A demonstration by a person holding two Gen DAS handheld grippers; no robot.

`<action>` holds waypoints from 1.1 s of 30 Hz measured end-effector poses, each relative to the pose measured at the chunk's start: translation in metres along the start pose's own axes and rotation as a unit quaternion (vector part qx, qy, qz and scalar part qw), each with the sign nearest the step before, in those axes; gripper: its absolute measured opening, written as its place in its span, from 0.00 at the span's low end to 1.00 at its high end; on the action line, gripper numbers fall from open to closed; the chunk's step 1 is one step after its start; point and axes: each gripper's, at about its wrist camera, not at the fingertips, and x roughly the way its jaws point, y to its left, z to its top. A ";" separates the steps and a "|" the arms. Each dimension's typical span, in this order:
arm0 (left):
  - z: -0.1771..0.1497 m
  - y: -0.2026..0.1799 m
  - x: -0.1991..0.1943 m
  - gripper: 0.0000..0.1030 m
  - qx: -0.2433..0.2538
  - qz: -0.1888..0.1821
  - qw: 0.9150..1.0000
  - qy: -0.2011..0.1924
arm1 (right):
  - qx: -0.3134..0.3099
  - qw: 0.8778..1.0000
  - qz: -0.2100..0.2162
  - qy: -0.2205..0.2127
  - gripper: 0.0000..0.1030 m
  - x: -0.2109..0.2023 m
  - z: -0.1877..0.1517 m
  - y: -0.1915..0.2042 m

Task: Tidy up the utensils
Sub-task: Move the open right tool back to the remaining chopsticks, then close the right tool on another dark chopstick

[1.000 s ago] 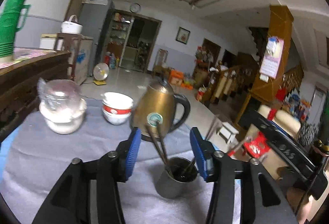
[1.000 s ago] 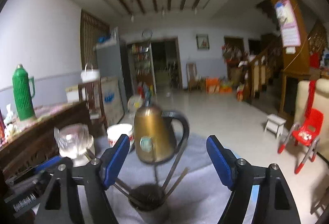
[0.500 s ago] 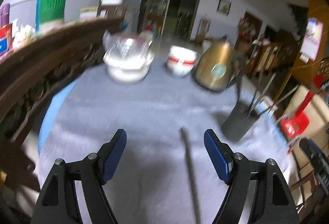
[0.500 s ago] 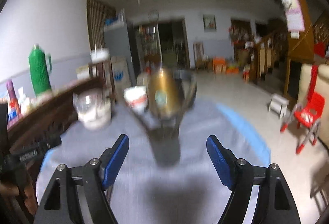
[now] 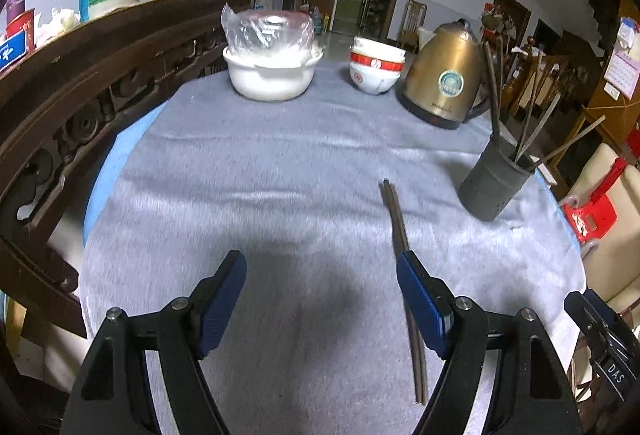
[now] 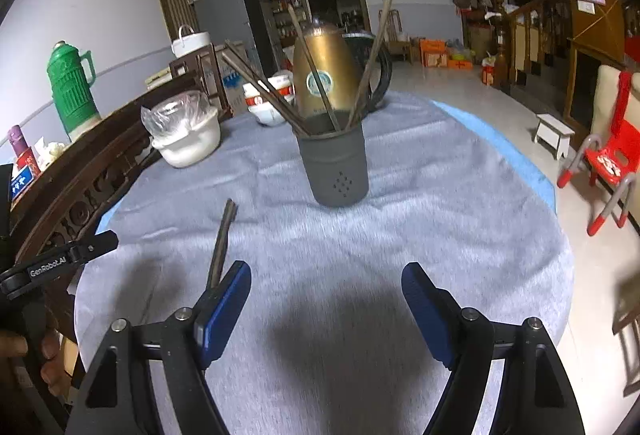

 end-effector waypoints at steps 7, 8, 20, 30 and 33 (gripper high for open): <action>-0.024 0.013 0.021 0.76 -0.004 0.021 0.999 0.047 | 0.000 0.998 0.009 0.054 0.78 0.020 -0.013 0.003; -0.028 0.017 0.024 0.76 -0.007 0.024 0.998 0.055 | -0.001 0.998 0.014 0.061 0.78 0.022 -0.014 0.005; -0.042 0.042 0.030 0.76 -0.036 0.037 0.996 0.072 | -0.041 0.987 0.084 0.130 0.68 0.075 -0.001 0.060; -0.046 0.058 0.035 0.76 -0.056 0.039 0.995 0.079 | -0.056 0.972 0.110 0.200 0.32 0.159 0.017 0.117; -0.047 0.063 0.035 0.76 -0.059 0.038 0.994 0.080 | -0.033 0.974 0.106 0.198 0.12 0.158 0.016 0.112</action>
